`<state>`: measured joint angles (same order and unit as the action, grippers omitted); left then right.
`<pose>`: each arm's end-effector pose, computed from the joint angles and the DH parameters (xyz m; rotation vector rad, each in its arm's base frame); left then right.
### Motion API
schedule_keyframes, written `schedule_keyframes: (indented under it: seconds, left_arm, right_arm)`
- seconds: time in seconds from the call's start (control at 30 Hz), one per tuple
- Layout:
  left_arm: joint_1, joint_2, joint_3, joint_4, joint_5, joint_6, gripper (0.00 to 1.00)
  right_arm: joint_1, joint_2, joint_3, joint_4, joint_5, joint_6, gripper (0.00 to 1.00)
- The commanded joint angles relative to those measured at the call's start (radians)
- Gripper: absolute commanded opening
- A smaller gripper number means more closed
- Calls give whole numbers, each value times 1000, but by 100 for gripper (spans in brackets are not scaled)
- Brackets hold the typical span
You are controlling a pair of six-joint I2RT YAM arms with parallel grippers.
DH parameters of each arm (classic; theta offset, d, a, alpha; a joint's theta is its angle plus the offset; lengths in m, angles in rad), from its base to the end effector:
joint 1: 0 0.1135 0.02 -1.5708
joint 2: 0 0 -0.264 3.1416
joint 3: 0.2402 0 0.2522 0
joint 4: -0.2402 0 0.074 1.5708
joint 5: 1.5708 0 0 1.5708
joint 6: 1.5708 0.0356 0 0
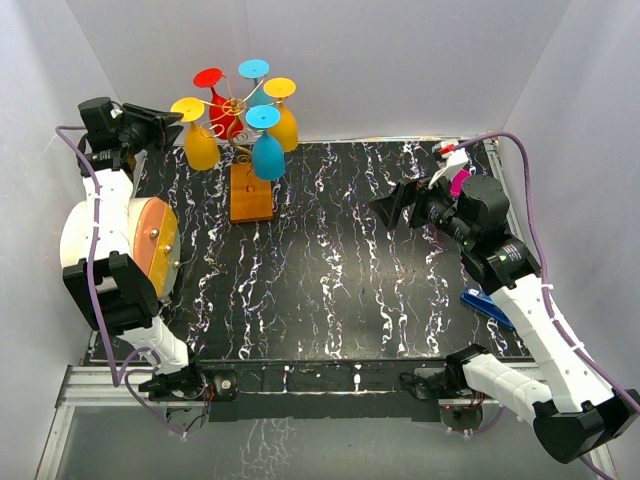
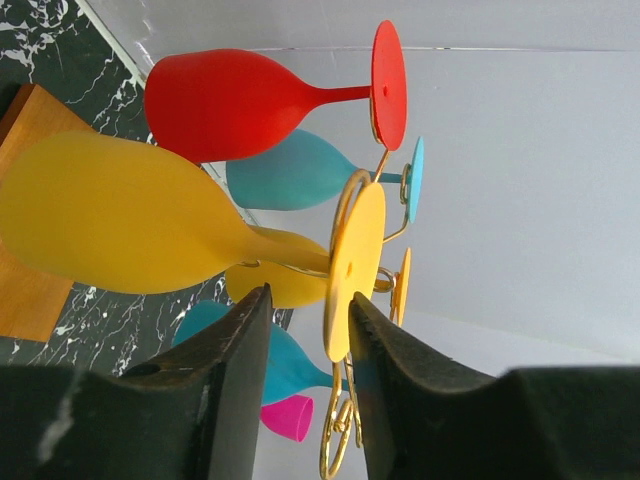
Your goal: Take the wine glass off the wine glass rack
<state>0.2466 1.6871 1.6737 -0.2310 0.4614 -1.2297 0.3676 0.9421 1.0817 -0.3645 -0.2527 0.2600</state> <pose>0.3909 0.0821 0.4068 -1.0220 1.6423 -1.0955 0.1878 0.0819 0.3963 -0.2834 1.8177 0.6714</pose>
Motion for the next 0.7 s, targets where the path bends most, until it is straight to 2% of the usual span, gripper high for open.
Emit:
schedule_keyframes:
  seconds: [0.0,0.3,0.67]
  left_arm:
    - [2,-7,41,27,40,-3,28]
    - [2,-3,46,54,54,-20,14]
    - [3,-12,83,50,47,-30,5]
  right_arm:
    - [6,-2,15,42,3,-8,98]
    - [6,-1,18,41,1,-5,98]
    - [7,-6,11,48,3,-4,98]
